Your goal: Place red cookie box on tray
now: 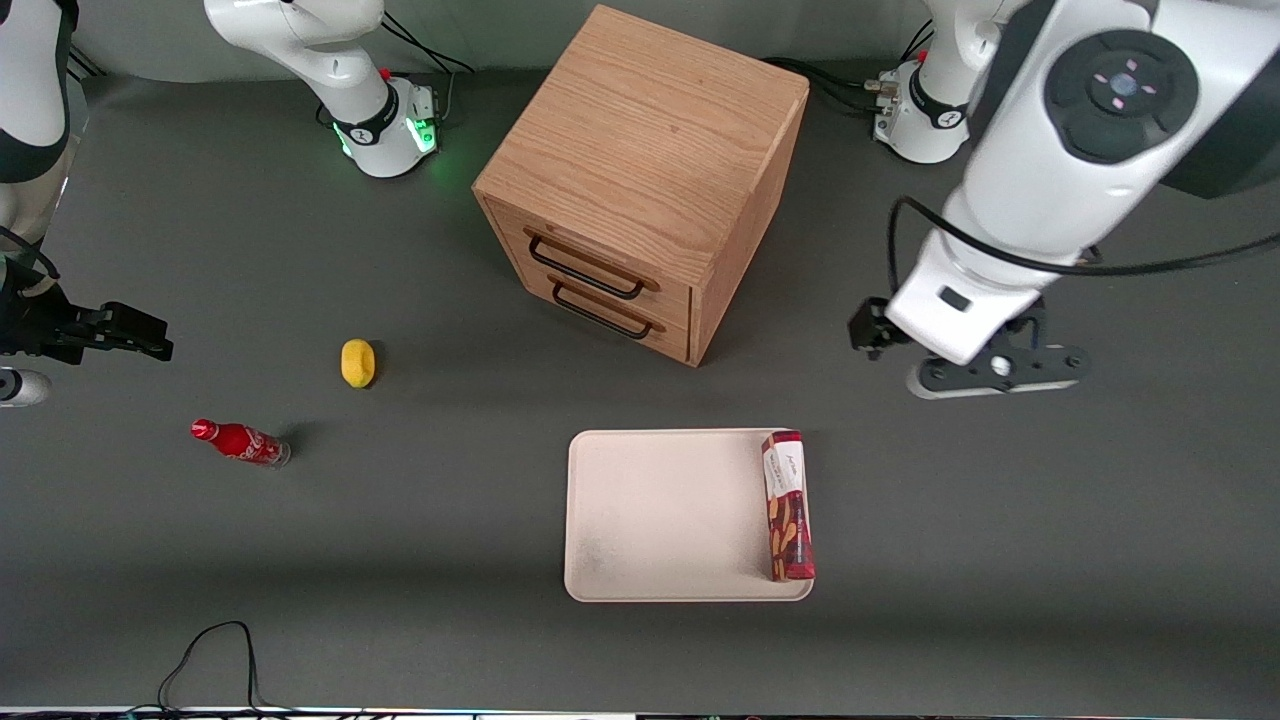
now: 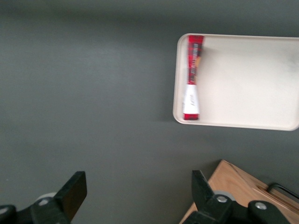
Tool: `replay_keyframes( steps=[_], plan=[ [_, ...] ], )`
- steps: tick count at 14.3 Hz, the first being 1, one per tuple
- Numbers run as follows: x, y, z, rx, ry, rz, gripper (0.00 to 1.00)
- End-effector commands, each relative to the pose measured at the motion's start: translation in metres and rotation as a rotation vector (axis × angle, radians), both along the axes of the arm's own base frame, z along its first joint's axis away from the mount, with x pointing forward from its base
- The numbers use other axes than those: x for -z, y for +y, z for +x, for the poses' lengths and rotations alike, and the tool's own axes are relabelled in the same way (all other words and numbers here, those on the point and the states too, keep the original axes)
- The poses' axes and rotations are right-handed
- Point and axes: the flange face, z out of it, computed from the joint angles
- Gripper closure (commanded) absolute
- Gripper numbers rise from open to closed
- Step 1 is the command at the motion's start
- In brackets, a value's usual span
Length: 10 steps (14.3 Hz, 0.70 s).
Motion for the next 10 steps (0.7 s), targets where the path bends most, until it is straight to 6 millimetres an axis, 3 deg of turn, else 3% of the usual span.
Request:
replay_keyframes(
  steps=[1,6,10],
  plan=[
    [0.008,0.057,-0.035,0.014,0.007,-0.018,0.00],
    [0.000,0.152,-0.044,0.039,0.038,-0.051,0.00],
    [-0.007,0.204,-0.052,0.015,0.013,-0.051,0.00]
  ],
)
